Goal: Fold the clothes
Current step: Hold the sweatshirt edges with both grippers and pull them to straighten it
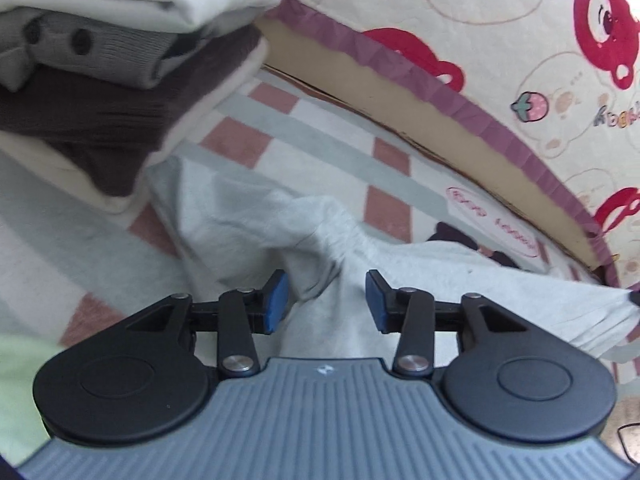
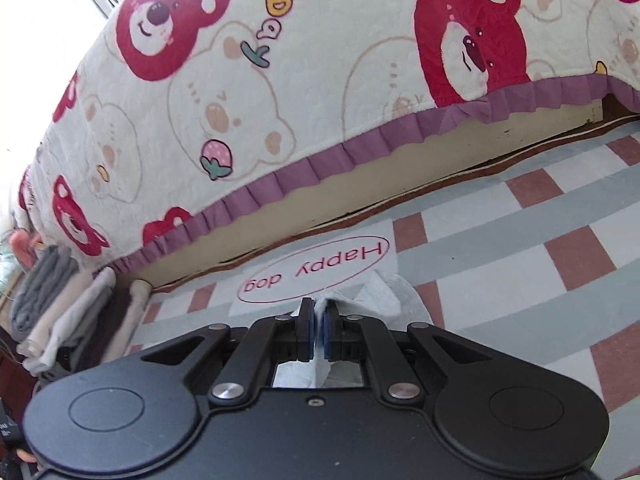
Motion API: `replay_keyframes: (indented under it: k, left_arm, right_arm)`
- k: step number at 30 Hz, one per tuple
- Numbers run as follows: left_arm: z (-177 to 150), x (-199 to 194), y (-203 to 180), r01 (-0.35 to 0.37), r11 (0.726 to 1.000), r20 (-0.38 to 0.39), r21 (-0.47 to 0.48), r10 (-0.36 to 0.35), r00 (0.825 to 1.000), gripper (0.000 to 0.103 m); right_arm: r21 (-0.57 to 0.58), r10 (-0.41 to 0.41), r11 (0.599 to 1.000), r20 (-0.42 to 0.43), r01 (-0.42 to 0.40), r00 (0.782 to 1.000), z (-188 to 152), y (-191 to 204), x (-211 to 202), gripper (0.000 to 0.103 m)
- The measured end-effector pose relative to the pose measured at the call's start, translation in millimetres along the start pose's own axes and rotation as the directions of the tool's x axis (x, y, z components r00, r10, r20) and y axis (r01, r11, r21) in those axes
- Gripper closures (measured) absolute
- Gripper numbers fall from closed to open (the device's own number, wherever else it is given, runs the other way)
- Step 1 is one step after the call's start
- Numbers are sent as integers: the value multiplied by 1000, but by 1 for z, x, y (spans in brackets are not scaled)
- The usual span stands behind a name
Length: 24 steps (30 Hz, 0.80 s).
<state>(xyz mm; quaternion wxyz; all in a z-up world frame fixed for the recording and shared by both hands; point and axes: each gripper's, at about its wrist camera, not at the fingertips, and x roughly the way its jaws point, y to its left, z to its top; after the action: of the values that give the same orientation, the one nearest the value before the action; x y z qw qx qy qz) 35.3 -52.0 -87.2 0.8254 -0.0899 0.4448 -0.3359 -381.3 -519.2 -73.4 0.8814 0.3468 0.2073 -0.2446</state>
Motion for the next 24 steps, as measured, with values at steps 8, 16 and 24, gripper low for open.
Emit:
replay_keyframes:
  k: [8,16,24]
  left_arm:
    - [2,30,-18,8,996,-21,91,-6,1000,96]
    - [6,-21,3,157,976,146,-151,-135,980,96]
    - [-13,-13,6,59,985,109,-161,-42,993,96]
  right_arm:
    - [52,-25,998,-29,26,999,-3,-2,18,92]
    - [63,-16,998,-160,26,987,-15,-1,43,77]
    - [247,-111,952,-274,181,955,-33,-40,85,63]
